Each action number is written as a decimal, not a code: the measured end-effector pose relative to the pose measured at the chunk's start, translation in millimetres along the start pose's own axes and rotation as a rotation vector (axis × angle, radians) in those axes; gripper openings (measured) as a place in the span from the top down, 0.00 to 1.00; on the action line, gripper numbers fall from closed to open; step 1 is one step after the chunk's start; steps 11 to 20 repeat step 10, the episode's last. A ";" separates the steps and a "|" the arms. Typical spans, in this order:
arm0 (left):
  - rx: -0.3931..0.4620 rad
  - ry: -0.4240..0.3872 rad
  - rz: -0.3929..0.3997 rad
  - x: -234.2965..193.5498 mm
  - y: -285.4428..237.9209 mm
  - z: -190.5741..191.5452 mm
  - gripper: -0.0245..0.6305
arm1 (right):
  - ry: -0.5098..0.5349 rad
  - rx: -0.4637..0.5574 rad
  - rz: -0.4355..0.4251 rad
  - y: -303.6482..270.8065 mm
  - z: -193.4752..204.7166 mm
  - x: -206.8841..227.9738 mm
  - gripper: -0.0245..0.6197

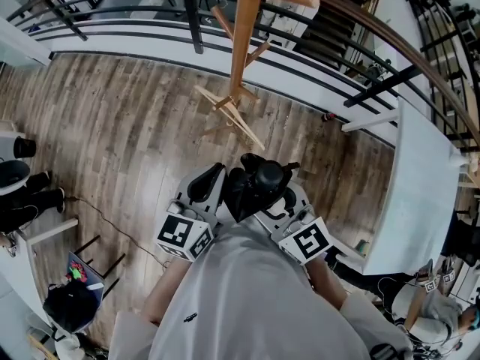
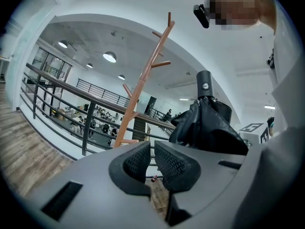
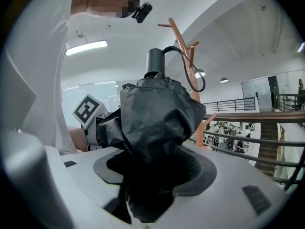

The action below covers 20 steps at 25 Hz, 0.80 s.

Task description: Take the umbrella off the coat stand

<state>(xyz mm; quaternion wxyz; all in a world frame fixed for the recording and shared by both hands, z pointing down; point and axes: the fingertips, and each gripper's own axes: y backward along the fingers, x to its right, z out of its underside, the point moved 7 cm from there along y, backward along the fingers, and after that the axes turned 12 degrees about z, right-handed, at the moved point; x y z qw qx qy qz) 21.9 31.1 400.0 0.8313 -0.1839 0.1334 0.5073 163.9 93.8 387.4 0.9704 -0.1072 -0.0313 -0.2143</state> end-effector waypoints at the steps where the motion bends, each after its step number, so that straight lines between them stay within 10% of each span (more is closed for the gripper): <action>1: 0.000 0.000 0.001 0.1 -0.1 0.2 0.90 | 0.001 0.002 0.001 0.0 0.0 0.0 0.52; 20: 0.001 0.003 0.003 -0.9 -3.0 -4.0 0.90 | 0.011 -0.031 0.005 0.7 0.1 4.2 0.52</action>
